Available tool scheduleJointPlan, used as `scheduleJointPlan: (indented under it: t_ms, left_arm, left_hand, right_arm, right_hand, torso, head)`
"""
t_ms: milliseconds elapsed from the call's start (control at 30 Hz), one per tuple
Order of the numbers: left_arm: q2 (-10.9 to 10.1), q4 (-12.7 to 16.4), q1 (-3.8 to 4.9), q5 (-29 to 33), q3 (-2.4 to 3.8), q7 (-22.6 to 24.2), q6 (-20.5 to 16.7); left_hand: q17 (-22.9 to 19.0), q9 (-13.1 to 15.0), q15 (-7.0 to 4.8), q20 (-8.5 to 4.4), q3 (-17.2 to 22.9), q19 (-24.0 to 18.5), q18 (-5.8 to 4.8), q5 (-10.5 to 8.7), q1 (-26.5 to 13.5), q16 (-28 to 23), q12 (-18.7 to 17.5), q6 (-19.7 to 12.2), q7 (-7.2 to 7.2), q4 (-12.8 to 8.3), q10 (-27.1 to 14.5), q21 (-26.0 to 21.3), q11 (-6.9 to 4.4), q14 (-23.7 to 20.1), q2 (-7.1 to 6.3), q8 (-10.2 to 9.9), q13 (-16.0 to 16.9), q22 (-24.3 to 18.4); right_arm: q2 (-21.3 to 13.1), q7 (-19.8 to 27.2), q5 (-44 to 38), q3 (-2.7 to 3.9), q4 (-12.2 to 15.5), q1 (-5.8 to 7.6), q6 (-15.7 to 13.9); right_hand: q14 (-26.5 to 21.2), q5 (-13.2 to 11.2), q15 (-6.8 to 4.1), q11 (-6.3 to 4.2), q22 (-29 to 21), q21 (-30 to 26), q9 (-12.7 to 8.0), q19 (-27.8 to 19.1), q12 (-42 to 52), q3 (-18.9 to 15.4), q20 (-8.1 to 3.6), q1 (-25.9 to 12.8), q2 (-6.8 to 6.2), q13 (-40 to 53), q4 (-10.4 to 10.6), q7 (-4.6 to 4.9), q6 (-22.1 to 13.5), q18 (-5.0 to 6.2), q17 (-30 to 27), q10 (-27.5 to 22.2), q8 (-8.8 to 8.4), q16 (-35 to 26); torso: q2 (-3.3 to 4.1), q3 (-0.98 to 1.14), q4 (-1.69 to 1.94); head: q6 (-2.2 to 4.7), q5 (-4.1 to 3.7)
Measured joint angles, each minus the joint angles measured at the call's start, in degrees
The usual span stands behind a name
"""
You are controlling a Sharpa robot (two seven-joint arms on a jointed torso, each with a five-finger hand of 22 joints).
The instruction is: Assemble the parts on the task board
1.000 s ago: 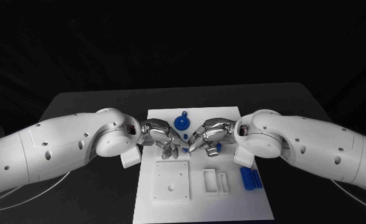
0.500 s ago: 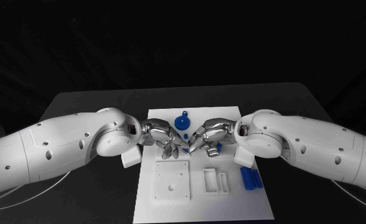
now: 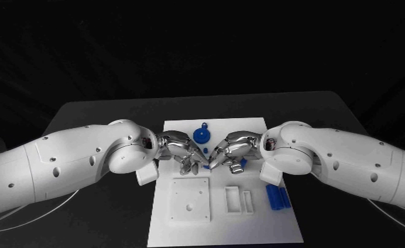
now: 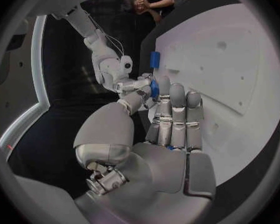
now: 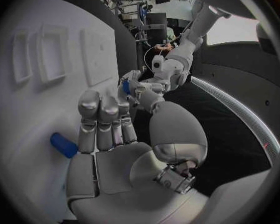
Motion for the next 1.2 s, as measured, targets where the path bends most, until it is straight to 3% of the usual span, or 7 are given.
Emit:
scheduleJointPlan:
  t_ms: [600,700,800,867,967,1067,1200]
  left_arm:
    - [-0.2,0.7,-0.12,-1.2,-0.4,2.8,-4.6]
    - [-0.3,0.8,-0.11,-1.3,-0.4,3.2,-5.4]
    - [-0.4,1.0,-0.11,-1.3,-0.4,3.8,-6.5]
    - [-0.5,1.2,-0.15,-1.2,-0.33,4.4,-7.7]
    - [-0.7,1.2,-0.18,-0.7,-0.27,5.2,-9.5]
    - [-1.0,1.2,-0.18,-0.1,-0.19,6.0,-10.7]
    - [-1.4,1.2,-0.17,0.6,-0.19,6.7,-11.8]
  left_hand:
    - [0.4,2.6,-0.71,-0.09,0.2,0.3,0.01,2.7,-0.1,1.3,0.7,1.0,-0.02,-1.2,2.5,1.0,-0.84,0.7,0.49,1.4,0.6,-0.5]
    - [0.4,2.9,-0.92,-0.09,0.3,0.3,0.02,3.62,-0.1,1.5,0.7,1.1,-0.11,-1.6,2.6,1.2,-0.93,0.9,0.49,1.7,0.7,-0.6]
    - [0.6,3.5,-1.13,-0.2,0.1,0.9,0.01,5.68,-0.3,2.0,0.9,1.4,-0.1,-1.7,3.2,1.5,-1.13,1.1,0.36,1.9,0.9,-0.8]
    - [0.7,4.0,-1.26,-0.34,0.2,1.2,0.02,7.81,-0.7,2.7,1.5,1.7,-0.26,-2.0,3.5,2.0,-1.45,1.3,-0.01,2.1,1.2,-0.8]
    - [1.0,4.6,-2.05,-0.71,-0.1,2.2,0.04,12.07,-1.9,3.8,2.2,2.4,-0.94,-2.9,4.7,3.0,-2.04,2.1,-0.56,2.7,1.7,-0.9]
    - [1.1,4.6,-2.36,-0.82,-0.3,2.7,0.04,14.96,-2.4,4.2,2.7,2.7,-1.24,-3.2,5.4,3.6,-2.36,2.4,-1.01,2.9,2.0,-1.0]
    - [1.1,4.6,-2.66,-0.82,-0.3,2.7,0.04,15.99,-2.7,4.6,2.7,2.9,-1.49,-3.3,5.6,3.6,-2.57,2.7,-1.34,3.0,2.1,-1.1]
  right_arm:
    - [0.0,-0.1,1.4,0.0,-0.5,0.0,-2.2]
    - [-0.1,-0.1,2.2,-0.03,-0.5,-0.02,-3.0]
    - [-0.2,0.1,2.8,-0.04,-0.5,-0.03,-3.8]
    - [-0.2,0.3,2.9,-0.04,-0.5,-0.04,-4.4]
    - [-0.5,1.1,2.4,-0.04,0.1,-0.05,-5.7]
    - [-1.0,2.0,1.2,-0.07,0.9,-0.06,-7.3]
    - [-1.4,3.2,-0.6,-0.13,1.5,0.47,-9.4]
  right_hand:
    - [0.1,0.1,0.09,0.09,0.0,0.0,0.4,0.0,-0.1,0.6,0.18,-0.2,0.17,-0.5,0.7,0.21,-0.2,-0.01,0.0,0.1,-0.28,-0.5]
    - [0.1,2.9,0.1,0.32,-0.2,-0.4,0.4,0.0,-0.5,1.0,0.18,-2.5,-0.25,-0.8,1.3,1.06,-1.0,-0.01,-0.3,-0.1,-1.32,-0.8]
    - [0.3,6.0,0.3,0.51,-0.4,-0.7,0.4,0.0,-0.7,0.1,0.18,-4.6,-1.05,-1.1,1.6,1.3,-1.3,-0.01,-0.4,-0.3,-1.78,-1.0]
    - [0.3,9.7,0.3,0.51,-0.4,-0.7,0.1,0.1,-0.7,-2.2,0.08,-6.5,-2.05,-1.3,0.8,1.4,-1.4,-0.01,-0.4,-0.3,-2.14,-1.1]
    - [0.5,13.1,0.51,0.84,-0.4,-0.9,0.4,0.4,-0.7,-5.5,-0.04,-8.2,-3.69,-1.3,0.2,2.05,-2.0,-0.01,-0.4,-0.7,-2.77,-1.4]
    - [0.4,14.0,0.81,0.93,-0.5,-0.9,0.5,0.4,-0.7,-8.1,-0.05,-8.3,-5.02,-1.4,0.1,2.6,-2.6,-0.01,-0.4,-0.8,-3.62,-1.4]
    - [0.6,14.3,1.33,1.53,-0.7,-1.2,0.1,0.3,-0.7,-10.0,-0.18,-8.3,-5.2,-1.5,0.2,2.85,-2.9,-0.04,-0.4,-0.8,-4.71,-1.7]
  torso:
    - [0.0,-0.04,0.03]
    - [0.0,-0.05,0.03]
    - [0.0,-0.05,0.03]
    - [0.0,-0.05,0.03]
    - [0.0,-0.02,0.03]
    - [0.0,0.01,0.03]
    - [-0.01,0.05,0.02]
  head:
    - [-0.03,-0.14]
    - [-0.02,-0.13]
    - [0.0,-0.1]
    - [0.01,-0.09]
    - [0.06,0.07]
    - [0.18,0.16]
    - [0.25,0.25]
